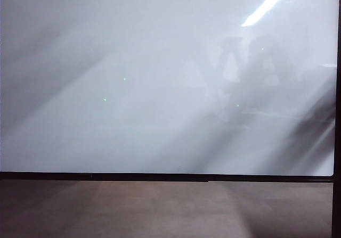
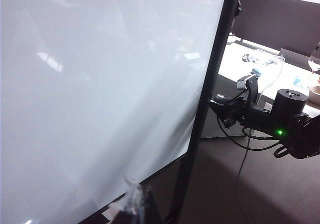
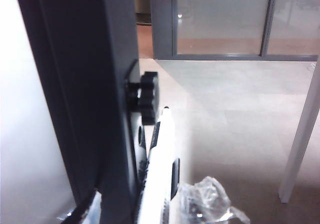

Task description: Reach to the right to find the marker pen, pick it up, and write the number 3 on the whiteboard.

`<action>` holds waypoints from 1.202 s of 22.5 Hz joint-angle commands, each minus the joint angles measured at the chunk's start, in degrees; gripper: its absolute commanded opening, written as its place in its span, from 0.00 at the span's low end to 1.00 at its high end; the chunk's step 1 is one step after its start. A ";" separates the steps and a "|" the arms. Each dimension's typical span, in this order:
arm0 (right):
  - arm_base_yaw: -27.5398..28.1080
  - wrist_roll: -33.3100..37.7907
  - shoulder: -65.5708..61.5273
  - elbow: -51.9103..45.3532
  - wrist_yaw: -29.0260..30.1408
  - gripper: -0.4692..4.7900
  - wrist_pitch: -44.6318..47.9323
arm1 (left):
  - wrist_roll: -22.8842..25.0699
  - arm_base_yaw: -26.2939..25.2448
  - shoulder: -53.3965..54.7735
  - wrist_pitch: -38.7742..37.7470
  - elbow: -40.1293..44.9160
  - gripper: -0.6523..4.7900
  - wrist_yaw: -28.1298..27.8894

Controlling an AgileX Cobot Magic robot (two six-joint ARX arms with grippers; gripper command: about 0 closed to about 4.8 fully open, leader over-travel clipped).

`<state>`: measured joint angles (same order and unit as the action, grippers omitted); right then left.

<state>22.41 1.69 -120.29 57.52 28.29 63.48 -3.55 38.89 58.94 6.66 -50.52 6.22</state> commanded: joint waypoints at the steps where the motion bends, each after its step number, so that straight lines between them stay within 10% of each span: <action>1: -0.09 0.20 0.22 0.24 -0.17 0.48 0.61 | -0.13 -0.11 -0.22 0.72 -0.11 0.11 0.07; 27: -0.70 -0.37 0.22 0.31 -1.81 0.41 -0.02 | -0.13 -0.09 -0.28 0.72 -0.11 0.11 0.07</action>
<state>21.74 1.52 -120.29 57.49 27.40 62.22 -3.55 38.89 58.94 6.66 -50.52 6.22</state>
